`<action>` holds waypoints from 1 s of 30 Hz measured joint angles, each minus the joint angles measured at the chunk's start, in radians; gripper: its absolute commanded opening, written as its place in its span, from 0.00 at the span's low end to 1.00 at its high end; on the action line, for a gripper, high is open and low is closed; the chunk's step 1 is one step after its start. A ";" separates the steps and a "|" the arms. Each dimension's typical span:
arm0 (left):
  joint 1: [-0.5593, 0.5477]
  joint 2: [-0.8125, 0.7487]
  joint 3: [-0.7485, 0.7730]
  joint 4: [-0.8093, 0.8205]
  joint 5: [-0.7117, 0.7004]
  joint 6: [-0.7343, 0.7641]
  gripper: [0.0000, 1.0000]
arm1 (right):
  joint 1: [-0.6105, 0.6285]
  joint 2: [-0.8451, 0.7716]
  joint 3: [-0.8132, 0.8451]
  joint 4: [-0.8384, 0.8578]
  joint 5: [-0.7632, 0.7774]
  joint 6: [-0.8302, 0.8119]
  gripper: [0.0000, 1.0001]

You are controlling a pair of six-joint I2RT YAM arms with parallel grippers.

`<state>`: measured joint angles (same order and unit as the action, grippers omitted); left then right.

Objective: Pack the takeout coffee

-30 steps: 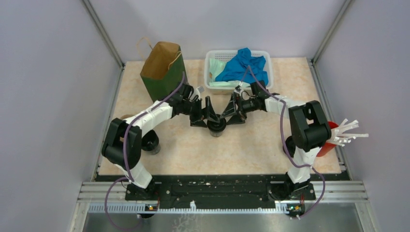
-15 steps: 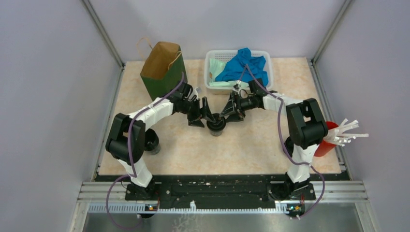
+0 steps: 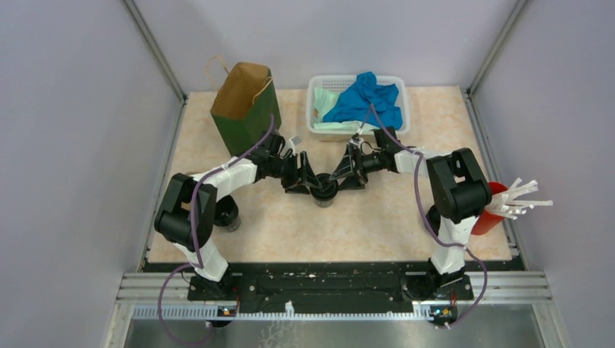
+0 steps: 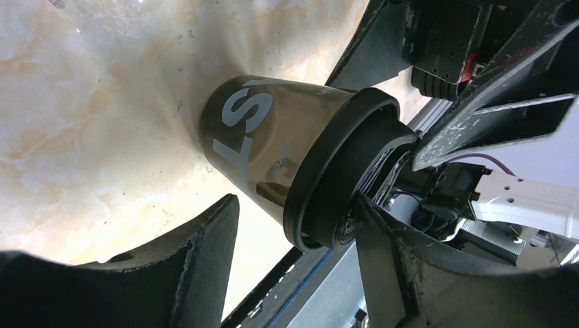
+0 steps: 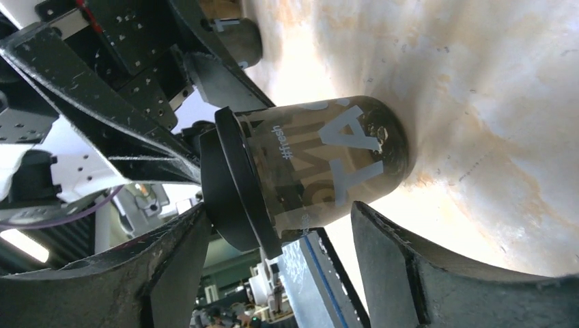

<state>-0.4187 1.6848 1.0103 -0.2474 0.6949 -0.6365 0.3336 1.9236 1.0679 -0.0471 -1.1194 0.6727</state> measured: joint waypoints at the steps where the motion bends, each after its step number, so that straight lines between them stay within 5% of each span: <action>1: 0.000 0.000 0.002 -0.004 -0.002 0.001 0.68 | 0.002 -0.006 0.005 -0.019 0.016 -0.006 0.81; 5: 0.000 0.000 0.016 -0.028 -0.008 0.008 0.68 | 0.008 -0.017 0.056 -0.109 0.060 -0.042 0.83; 20: 0.000 0.007 0.008 -0.026 -0.002 0.006 0.67 | 0.013 0.058 0.097 -0.064 0.010 -0.048 0.53; 22: -0.001 0.007 0.005 -0.013 0.001 0.003 0.67 | 0.010 0.051 0.099 -0.071 0.015 -0.050 0.58; 26: -0.001 0.006 0.002 -0.007 0.005 0.002 0.67 | 0.014 0.023 0.145 -0.167 0.081 -0.080 0.83; 30: -0.001 0.006 0.003 -0.008 0.005 0.002 0.67 | 0.033 0.020 0.221 -0.243 0.113 -0.111 0.88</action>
<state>-0.4194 1.6909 1.0130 -0.2554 0.7002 -0.6350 0.3668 1.9438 1.2888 -0.2897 -1.0065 0.5621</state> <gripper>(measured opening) 0.677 0.864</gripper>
